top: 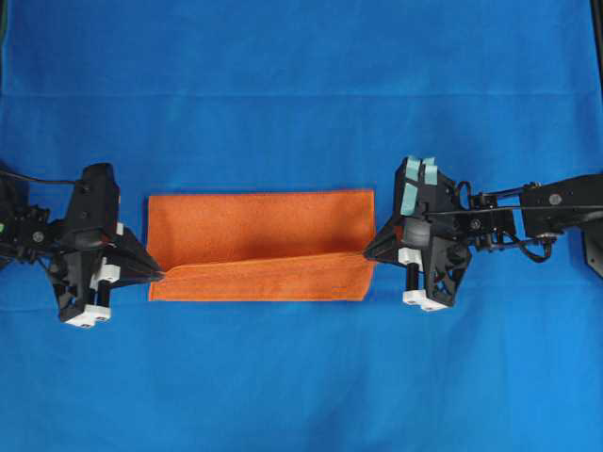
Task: Fold the orange towel.
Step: 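Pull the far edge toward the near edge with both grippers, folding in half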
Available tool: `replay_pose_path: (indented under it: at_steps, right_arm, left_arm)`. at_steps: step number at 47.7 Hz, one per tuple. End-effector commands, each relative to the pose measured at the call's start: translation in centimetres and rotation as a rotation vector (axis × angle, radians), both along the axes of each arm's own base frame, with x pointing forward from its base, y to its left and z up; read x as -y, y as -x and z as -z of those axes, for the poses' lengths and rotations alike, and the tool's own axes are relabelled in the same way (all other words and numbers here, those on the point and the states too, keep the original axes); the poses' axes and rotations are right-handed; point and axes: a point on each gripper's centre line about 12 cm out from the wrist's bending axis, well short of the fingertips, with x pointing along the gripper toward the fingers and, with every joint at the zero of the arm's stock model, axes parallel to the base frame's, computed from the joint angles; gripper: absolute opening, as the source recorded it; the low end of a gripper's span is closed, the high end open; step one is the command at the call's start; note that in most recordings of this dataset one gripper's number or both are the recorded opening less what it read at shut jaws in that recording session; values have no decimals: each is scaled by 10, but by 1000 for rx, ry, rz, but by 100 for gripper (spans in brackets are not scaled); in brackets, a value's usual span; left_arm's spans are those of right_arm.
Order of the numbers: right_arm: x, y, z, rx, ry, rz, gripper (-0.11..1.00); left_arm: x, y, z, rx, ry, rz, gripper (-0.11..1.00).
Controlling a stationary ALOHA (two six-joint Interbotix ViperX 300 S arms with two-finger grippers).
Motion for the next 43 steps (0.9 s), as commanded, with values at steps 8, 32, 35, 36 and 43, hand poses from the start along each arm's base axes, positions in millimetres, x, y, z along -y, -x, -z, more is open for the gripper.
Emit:
replay_pose_path:
  at_steps: [8, 32, 35, 36, 43]
  right_arm:
    - [-2, -9, -1, 10, -12, 8, 1]
    - [-12, -10, 0, 3, -31, -4, 64]
    - [-8, -9, -5, 16, -24, -1, 65]
    - [-6, -9, -6, 21, -22, 3, 64]
    - [23, -10, -17, 54, 1, 66, 61]
  left_arm:
    - [4, -7, -3, 7, 10, 0, 1]
    - [18, -6, -16, 53, 5, 70, 77]
    - [13, -6, -20, 61, -5, 62, 81]
    - [10, -7, -22, 67, -11, 59, 80]
    - [-19, -7, -29, 91, -72, -1, 73]
